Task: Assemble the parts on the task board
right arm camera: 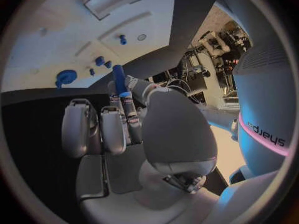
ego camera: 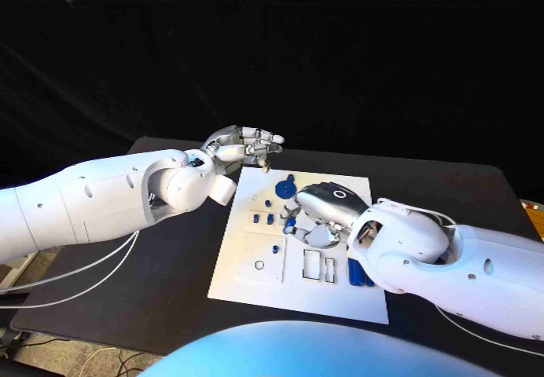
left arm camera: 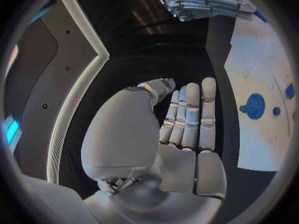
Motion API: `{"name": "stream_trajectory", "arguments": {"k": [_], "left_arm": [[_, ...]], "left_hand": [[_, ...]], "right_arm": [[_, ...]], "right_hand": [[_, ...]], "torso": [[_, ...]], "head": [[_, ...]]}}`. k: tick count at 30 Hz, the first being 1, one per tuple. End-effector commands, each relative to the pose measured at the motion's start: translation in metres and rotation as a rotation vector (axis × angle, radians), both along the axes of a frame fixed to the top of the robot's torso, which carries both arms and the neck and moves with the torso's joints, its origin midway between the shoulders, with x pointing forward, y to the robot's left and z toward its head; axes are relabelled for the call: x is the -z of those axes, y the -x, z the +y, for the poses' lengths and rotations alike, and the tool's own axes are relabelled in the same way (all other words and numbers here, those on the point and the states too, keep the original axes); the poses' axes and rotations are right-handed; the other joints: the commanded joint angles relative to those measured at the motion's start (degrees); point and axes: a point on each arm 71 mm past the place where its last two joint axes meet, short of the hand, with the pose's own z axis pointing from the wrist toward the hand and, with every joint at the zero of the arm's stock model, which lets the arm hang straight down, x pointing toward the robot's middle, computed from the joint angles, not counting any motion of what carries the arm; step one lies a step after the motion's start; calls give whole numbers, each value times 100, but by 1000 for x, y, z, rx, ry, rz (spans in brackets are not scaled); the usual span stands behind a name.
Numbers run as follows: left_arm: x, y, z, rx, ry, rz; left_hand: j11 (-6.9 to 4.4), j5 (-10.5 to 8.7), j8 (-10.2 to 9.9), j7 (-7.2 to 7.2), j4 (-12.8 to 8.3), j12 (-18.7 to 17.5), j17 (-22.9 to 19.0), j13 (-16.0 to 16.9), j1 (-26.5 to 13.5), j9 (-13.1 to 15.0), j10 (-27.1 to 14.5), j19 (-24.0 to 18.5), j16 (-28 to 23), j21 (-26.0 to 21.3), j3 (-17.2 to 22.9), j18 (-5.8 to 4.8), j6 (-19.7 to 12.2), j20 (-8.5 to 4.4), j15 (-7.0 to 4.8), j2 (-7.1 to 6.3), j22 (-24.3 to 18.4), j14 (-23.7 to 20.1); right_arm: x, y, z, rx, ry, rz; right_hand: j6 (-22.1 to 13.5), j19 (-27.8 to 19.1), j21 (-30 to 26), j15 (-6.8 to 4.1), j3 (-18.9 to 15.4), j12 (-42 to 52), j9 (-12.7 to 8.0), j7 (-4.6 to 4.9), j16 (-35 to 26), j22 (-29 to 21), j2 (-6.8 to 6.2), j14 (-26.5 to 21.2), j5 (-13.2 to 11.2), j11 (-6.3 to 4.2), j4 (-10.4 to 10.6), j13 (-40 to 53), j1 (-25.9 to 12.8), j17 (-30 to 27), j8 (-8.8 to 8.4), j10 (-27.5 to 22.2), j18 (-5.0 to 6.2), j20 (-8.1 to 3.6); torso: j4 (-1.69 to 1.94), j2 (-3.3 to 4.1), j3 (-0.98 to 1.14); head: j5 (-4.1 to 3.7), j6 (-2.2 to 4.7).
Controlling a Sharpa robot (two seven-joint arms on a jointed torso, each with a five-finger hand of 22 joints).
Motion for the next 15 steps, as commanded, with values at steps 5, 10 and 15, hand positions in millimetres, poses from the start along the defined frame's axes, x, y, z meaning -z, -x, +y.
{"name": "stream_trajectory", "arguments": {"k": [5, 10, 15], "left_arm": [[-1, 0, -5, 18, 13, -8], [-1, 0, -6, 22, 14, -8], [-1, 1, -7, 24, 15, -7]], "left_hand": [[12, 21, 30, 43, 2, 33, 6, -5, -46, -5, -32, -12, 30, 14, -2, 80, -21, 20, 22, -10, 4, -16], [14, 22, 30, 45, 6, 39, 8, -6, -58, -9, -39, -15, 32, 11, -2, 80, -36, 24, 24, -10, 2, -17], [14, 22, 30, 45, 6, 39, 8, -6, -58, -9, -39, -15, 32, 11, -2, 80, -36, 24, 24, -10, 2, -17]], "right_arm": [[15, 20, 34, -96, -30, -7], [31, 26, 46, -111, -35, 27], [47, 29, 52, -110, -29, 55]], "right_hand": [[-22, 29, 7, -34, 18, -46, 7, 18, 24, 455, 28, 184, 55, -220, -38, 28, 64, -9, 26, 275, -76, -16], [-28, 35, 24, -31, 27, -55, 10, 22, 31, 467, 28, 186, 71, -218, -45, 28, 63, 2, 26, 277, -80, -15], [-33, 35, 24, -31, 31, -59, 11, 24, 30, 468, 29, 185, 76, -216, -48, 27, 63, -2, 25, 276, -80, -14]], "torso": [[2, 11, -5], [8, 15, -11], [-8, 9, 0]], "head": [[50, 1], [96, 1], [168, 1]]}}
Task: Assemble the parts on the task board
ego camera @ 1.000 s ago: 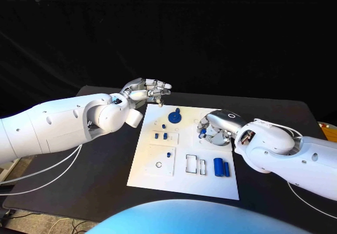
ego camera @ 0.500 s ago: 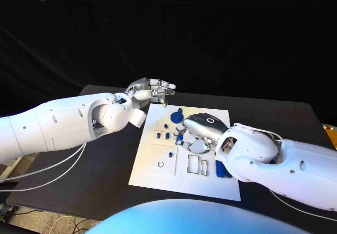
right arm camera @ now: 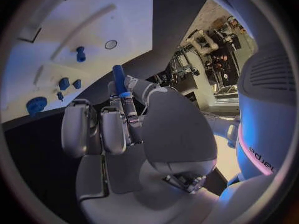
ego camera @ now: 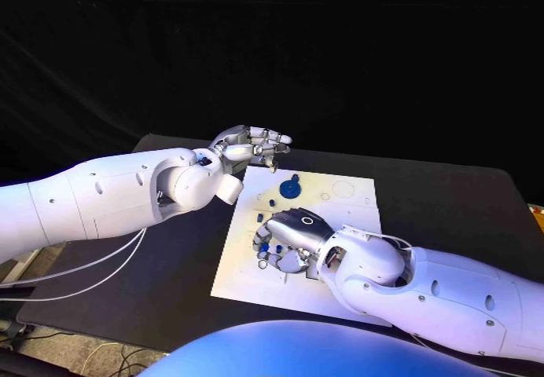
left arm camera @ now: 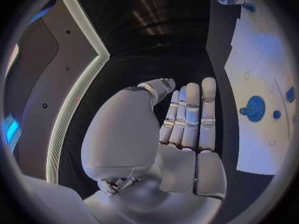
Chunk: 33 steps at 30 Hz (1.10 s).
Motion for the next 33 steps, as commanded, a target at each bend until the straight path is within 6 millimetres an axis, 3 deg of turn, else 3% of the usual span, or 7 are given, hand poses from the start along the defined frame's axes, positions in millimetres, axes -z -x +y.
{"name": "stream_trajectory", "arguments": {"k": [1, 6, 19, 33], "left_arm": [[-1, 1, -3, 17, 11, -7], [-2, 1, -4, 18, 11, -7], [-1, 0, -3, 18, 11, -6], [-1, 0, -3, 18, 10, -5]], "left_hand": [[14, 22, 30, 45, 6, 39, 9, -7, -59, -9, -39, -15, 32, 11, -2, 80, -37, 24, 24, -10, 3, -17], [14, 22, 30, 45, 6, 39, 9, -7, -59, -9, -39, -15, 32, 11, -2, 80, -37, 24, 24, -10, 3, -17], [14, 22, 30, 45, 6, 39, 9, -7, -59, -9, -39, -15, 32, 11, -2, 80, -37, 24, 24, -10, 3, -17], [14, 22, 30, 45, 6, 39, 9, -7, -59, -9, -39, -15, 32, 11, -2, 80, -37, 24, 24, -10, 3, -17]], "right_arm": [[6, 1, 2, -17, -2, -11], [15, 1, 3, -12, 16, 4], [28, -2, -1, -3, 59, 30], [33, 1, 0, -7, 62, 44]], "right_hand": [[-33, 35, 24, -31, 9, 10, 6, 24, 30, 470, 25, 186, 38, -217, -25, 25, 60, 0, 27, 276, -80, -14], [-40, 34, 24, -29, 15, 2, 8, 28, 37, 471, 24, 188, 45, -213, -30, 25, 58, 13, 26, 275, -80, -13], [-43, 37, 33, -26, 18, -3, 11, 31, 39, 478, 28, 189, 45, -210, -28, 26, 49, 14, 27, 278, -82, -12], [-46, 37, 34, -24, 19, -7, 15, 33, 39, 480, 27, 188, 43, -209, -28, 27, 40, 9, 29, 282, -82, -10]], "torso": [[-7, -1, 8], [1, -3, 4], [-7, -2, 9], [-2, -3, 4]], "head": [[47, 1], [7, 1], [73, 1], [83, 1]]}}
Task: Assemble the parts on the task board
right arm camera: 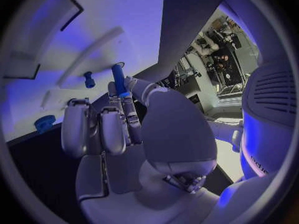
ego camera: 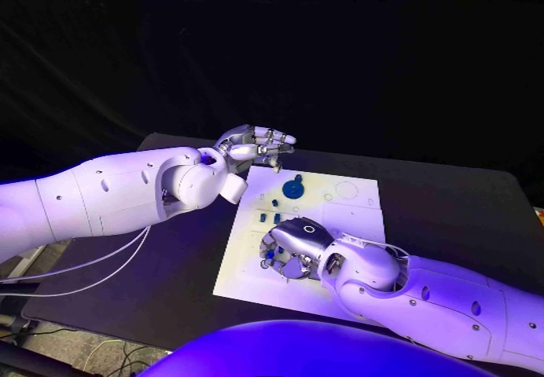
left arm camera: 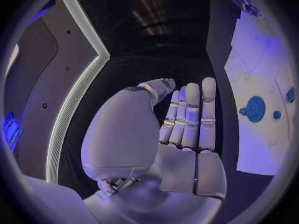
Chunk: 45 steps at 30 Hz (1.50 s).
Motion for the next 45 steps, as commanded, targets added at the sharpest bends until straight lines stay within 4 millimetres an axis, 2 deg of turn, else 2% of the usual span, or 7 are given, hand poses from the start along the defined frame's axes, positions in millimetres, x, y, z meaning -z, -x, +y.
{"name": "stream_trajectory", "arguments": {"k": [1, 26, 35, 45], "left_arm": [[-1, 0, -2, 17, 10, -6], [-1, 0, -3, 19, 9, -4], [-1, 0, -3, 20, 9, -2], [0, 0, -3, 22, 8, 0]], "left_hand": [[14, 22, 30, 45, 6, 39, 5, -8, -59, -10, -39, -16, 32, 11, -2, 80, -37, 24, 25, -10, 4, -18], [13, 23, 43, 44, -2, 52, 9, -10, -58, -11, -48, -19, 35, 8, 5, 82, -42, 28, 25, -6, 3, -21], [13, 23, 43, 44, -2, 52, 9, -10, -58, -11, -48, -19, 35, 8, 5, 82, -42, 28, 25, -6, 3, -21], [13, 23, 43, 44, -2, 52, 9, -10, -58, -11, -48, -19, 35, 8, 5, 82, -42, 28, 25, -6, 3, -21]], "right_arm": [[4, 4, 2, -23, 14, 9], [5, 7, 6, -23, 8, 2], [13, 6, 7, -40, 93, 8], [15, 7, 8, -47, 108, -4]], "right_hand": [[-26, 38, 35, -24, 21, 15, 6, 14, 17, 477, 20, 188, 12, -229, -27, -9, 33, -3, 31, 263, -82, -10], [-35, 41, 48, -23, 36, 1, 15, 14, 26, 488, 21, 190, 19, -229, -44, -8, 33, 8, 34, 270, -85, -7], [-97, 7, -15, -3, 37, -63, 21, 34, 30, 457, -19, 185, -5, -204, -53, -14, -26, -2, 15, 226, -72, 6], [-234, -34, -77, 43, 81, -180, 7, 81, 39, 437, -96, 173, 8, -154, -76, -16, -114, -15, -58, 138, -59, 47]], "torso": [[1, -2, -1], [-5, -2, 4], [-5, -3, 2], [-5, -4, 1]], "head": [[-4, 1], [35, 1], [42, 1], [32, 1]]}}
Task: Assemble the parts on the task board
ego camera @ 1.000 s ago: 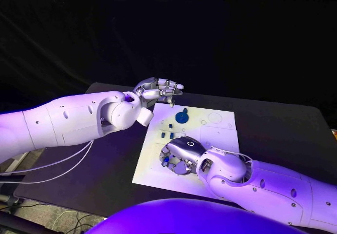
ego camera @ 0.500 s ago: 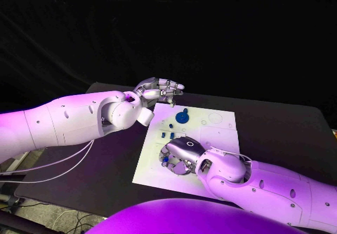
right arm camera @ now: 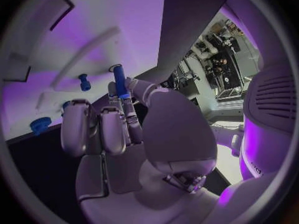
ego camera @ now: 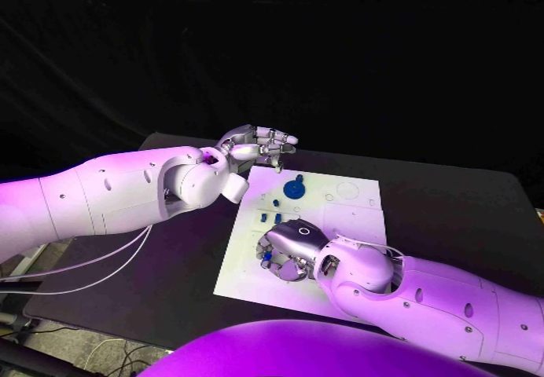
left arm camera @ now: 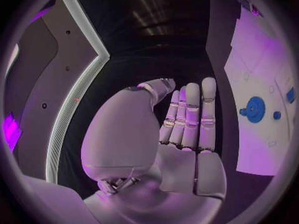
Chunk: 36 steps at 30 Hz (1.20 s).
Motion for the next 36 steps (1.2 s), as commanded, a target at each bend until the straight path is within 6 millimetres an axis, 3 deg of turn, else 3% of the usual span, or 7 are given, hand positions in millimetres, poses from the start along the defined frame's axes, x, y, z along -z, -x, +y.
{"name": "stream_trajectory", "arguments": {"k": [1, 15, 25, 29, 31, 36], "left_arm": [[-1, 1, -3, 19, 9, -3], [-1, 0, -2, 19, 7, 0], [-1, 0, -2, 18, 7, 0], [-1, 0, -2, 17, 6, 0], [-1, 0, -2, 17, 6, 0], [-1, 0, -1, 16, 6, 1]], "left_hand": [[-7, 23, 21, 44, -2, 15, 7, -6, -58, -6, -28, -19, 35, 8, 5, 82, -43, 28, 25, -6, 4, -21], [-5, 21, 36, 46, -10, 26, 10, -10, -59, -8, -42, -20, 37, 7, 12, 83, -49, 29, 26, -4, 3, -25], [-3, 21, 38, 47, -10, 26, 10, -11, -62, -8, -50, -20, 37, 6, 13, 83, -52, 30, 27, -4, 3, -26], [-3, 21, 38, 47, -10, 26, 10, -11, -62, -8, -50, -20, 37, 6, 13, 83, -52, 30, 27, -4, 3, -26], [-3, 21, 38, 47, -10, 26, 10, -11, -62, -8, -50, -20, 37, 6, 13, 83, -52, 30, 27, -4, 3, -26], [-3, 21, 38, 47, -10, 26, 10, -11, -62, -8, -50, -20, 37, 6, 13, 83, -52, 30, 27, -4, 3, -26]], "right_arm": [[11, 3, -3, -13, 81, 7], [7, 3, -7, 10, 53, -34], [7, 4, -5, 9, 46, -39], [7, 4, -5, 2, 45, -29], [7, 4, -4, -1, 42, -25], [6, 4, -4, -2, 24, -23]], "right_hand": [[-23, -13, -14, 43, 30, 0, 0, -23, 38, 438, -16, 171, 4, -162, -13, 4, -34, -4, -10, 139, -59, 25], [96, 28, 89, 6, 72, 49, 47, -63, 60, 515, 20, 174, 35, -212, -96, 56, 10, 15, 61, 302, -76, 11], [67, 25, 82, 7, 54, 25, 48, -55, 64, 515, -10, 173, 39, -204, -100, 58, -30, 13, 46, 284, -75, 6], [-288, -51, -82, 102, -14, -151, -45, 60, 45, 430, -234, 150, 193, -91, -24, 11, -282, -62, -184, 22, -46, 67], [-494, -151, -313, 135, -95, -207, -100, 42, -10, 297, -375, 111, 225, -53, 14, -29, -404, -198, -315, -239, 3, 106], [-692, -250, -567, 134, -285, -171, -148, 33, -51, 152, -453, 80, 95, -55, 58, -29, -488, -300, -435, -494, 57, 123]], "torso": [[1, -1, 1], [1, 0, 9], [-2, 0, -2], [0, -3, -4], [1, -2, -2], [0, -2, 1]], "head": [[-9, 1], [0, 1], [0, 1], [-5, 1], [-1, 1], [-7, 1]]}}
